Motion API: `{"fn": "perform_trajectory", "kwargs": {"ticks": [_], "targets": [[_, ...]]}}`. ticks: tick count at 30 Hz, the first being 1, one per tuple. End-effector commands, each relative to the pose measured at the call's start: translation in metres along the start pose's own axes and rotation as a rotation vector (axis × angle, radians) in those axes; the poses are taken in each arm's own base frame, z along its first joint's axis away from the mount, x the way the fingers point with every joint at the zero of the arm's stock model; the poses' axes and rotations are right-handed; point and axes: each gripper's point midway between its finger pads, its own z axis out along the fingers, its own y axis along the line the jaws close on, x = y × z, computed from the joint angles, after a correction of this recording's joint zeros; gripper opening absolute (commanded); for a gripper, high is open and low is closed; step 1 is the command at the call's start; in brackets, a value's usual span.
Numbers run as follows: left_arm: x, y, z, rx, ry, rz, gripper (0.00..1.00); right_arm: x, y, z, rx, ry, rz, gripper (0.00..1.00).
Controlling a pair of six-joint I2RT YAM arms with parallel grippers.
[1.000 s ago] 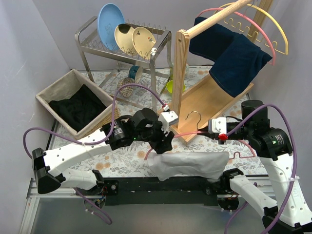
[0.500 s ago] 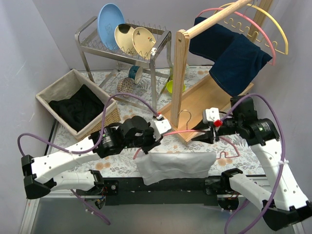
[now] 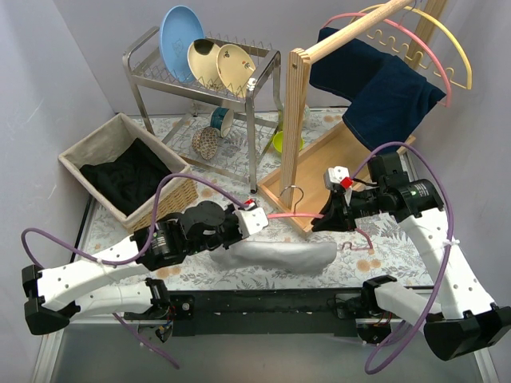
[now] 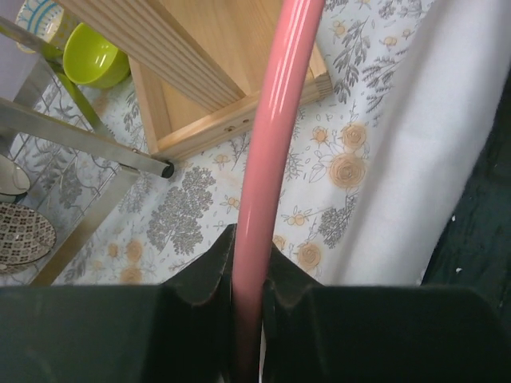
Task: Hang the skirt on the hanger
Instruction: Pass the hanger from the left arm to the right, then hang the hanger with skirt onto the clothesline
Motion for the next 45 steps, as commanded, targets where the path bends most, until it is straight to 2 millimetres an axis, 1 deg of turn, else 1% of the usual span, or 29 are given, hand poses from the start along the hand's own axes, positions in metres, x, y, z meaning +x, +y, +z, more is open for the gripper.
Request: {"fn": "perform_trajectory", "kwargs": {"ticks": [1, 2, 3, 4, 5, 6, 7, 8, 9, 10, 12, 14, 15, 16, 17, 19, 20, 22, 23, 24, 26, 29, 30, 33, 36, 37, 39, 42, 45], "targets": [[-0.050, 0.038, -0.012, -0.168, -0.183, -0.065, 0.00, 0.000, 0.022, -0.002, -0.051, 0.003, 0.073, 0.01], [-0.052, 0.041, -0.013, -0.178, -0.189, -0.075, 0.00, -0.002, 0.021, -0.004, -0.031, 0.014, 0.055, 0.01], [-0.056, 0.042, -0.014, -0.184, -0.204, -0.104, 0.00, 0.004, 0.016, -0.009, 0.017, 0.061, 0.041, 0.01], [-0.061, 0.045, -0.018, -0.192, -0.218, -0.118, 0.05, 0.003, 0.016, -0.014, 0.059, 0.079, 0.002, 0.01], [-0.062, 0.047, -0.021, -0.201, -0.222, -0.133, 0.35, 0.000, 0.014, -0.020, 0.104, 0.096, -0.037, 0.01], [-0.065, 0.047, -0.024, -0.198, -0.229, -0.155, 0.49, 0.006, 0.007, -0.029, 0.182, 0.149, -0.058, 0.01], [-0.067, 0.048, -0.028, -0.200, -0.239, -0.163, 0.62, 0.003, 0.013, -0.037, 0.226, 0.155, -0.106, 0.01], [-0.069, 0.050, -0.035, -0.202, -0.257, -0.172, 0.78, -0.002, 0.017, -0.043, 0.255, 0.157, -0.149, 0.01], [-0.068, 0.049, -0.037, -0.199, -0.258, -0.173, 0.84, -0.001, 0.018, -0.050, 0.296, 0.177, -0.171, 0.01], [-0.064, 0.049, -0.038, -0.202, -0.254, -0.173, 0.88, -0.003, 0.026, -0.056, 0.330, 0.177, -0.209, 0.01], [-0.059, 0.054, -0.047, -0.236, -0.256, -0.184, 0.96, 0.001, 0.027, -0.068, 0.398, 0.214, -0.250, 0.01], [-0.046, 0.056, -0.046, -0.265, -0.233, -0.190, 0.97, 0.008, 0.027, -0.079, 0.474, 0.237, -0.286, 0.01], [-0.041, 0.060, -0.053, -0.294, -0.236, -0.198, 0.98, 0.014, 0.028, -0.085, 0.517, 0.260, -0.300, 0.01], [-0.035, 0.061, -0.053, -0.310, -0.228, -0.199, 0.98, 0.016, 0.029, -0.091, 0.555, 0.270, -0.312, 0.01], [-0.024, 0.060, -0.050, -0.321, -0.209, -0.192, 0.98, 0.018, 0.029, -0.095, 0.585, 0.282, -0.331, 0.01], [-0.014, 0.064, -0.055, -0.364, -0.205, -0.204, 0.98, 0.027, 0.028, -0.106, 0.669, 0.311, -0.328, 0.01], [-0.005, 0.063, -0.052, -0.374, -0.192, -0.207, 0.98, 0.030, 0.027, -0.109, 0.695, 0.323, -0.328, 0.01], [0.002, 0.067, -0.057, -0.408, -0.199, -0.223, 0.98, 0.035, 0.028, -0.117, 0.766, 0.335, -0.318, 0.01], [0.001, 0.067, -0.057, -0.413, -0.215, -0.233, 0.98, 0.034, 0.029, -0.119, 0.787, 0.332, -0.322, 0.01], [0.008, 0.064, -0.054, -0.412, -0.212, -0.233, 0.98, 0.032, 0.029, -0.123, 0.815, 0.327, -0.319, 0.01], [0.008, 0.065, -0.053, -0.420, -0.232, -0.240, 0.98, 0.023, 0.031, -0.134, 0.896, 0.323, -0.324, 0.01], [0.017, 0.061, -0.043, -0.418, -0.205, -0.235, 0.98, 0.014, 0.023, -0.154, 1.014, 0.336, -0.307, 0.01], [0.019, 0.059, -0.041, -0.417, -0.195, -0.233, 0.98, 0.011, 0.016, -0.166, 1.079, 0.347, -0.292, 0.01], [0.026, 0.055, -0.032, -0.408, -0.163, -0.235, 0.98, 0.001, 0.010, -0.185, 1.181, 0.356, -0.279, 0.01], [0.029, 0.050, -0.028, -0.393, -0.165, -0.250, 0.98, -0.014, 0.001, -0.210, 1.315, 0.348, -0.269, 0.01], [0.032, 0.049, -0.027, -0.390, -0.165, -0.260, 0.98, -0.026, -0.001, -0.215, 1.350, 0.316, -0.290, 0.01], [0.031, 0.046, -0.027, -0.375, -0.182, -0.275, 0.98, -0.046, -0.002, -0.222, 1.371, 0.279, -0.316, 0.01], [0.031, 0.040, -0.027, -0.349, -0.207, -0.309, 0.98, -0.069, -0.013, -0.229, 1.390, 0.232, -0.319, 0.01], [0.033, 0.034, -0.024, -0.323, -0.218, -0.325, 0.98, -0.100, -0.028, -0.222, 1.357, 0.110, -0.331, 0.01]]}}
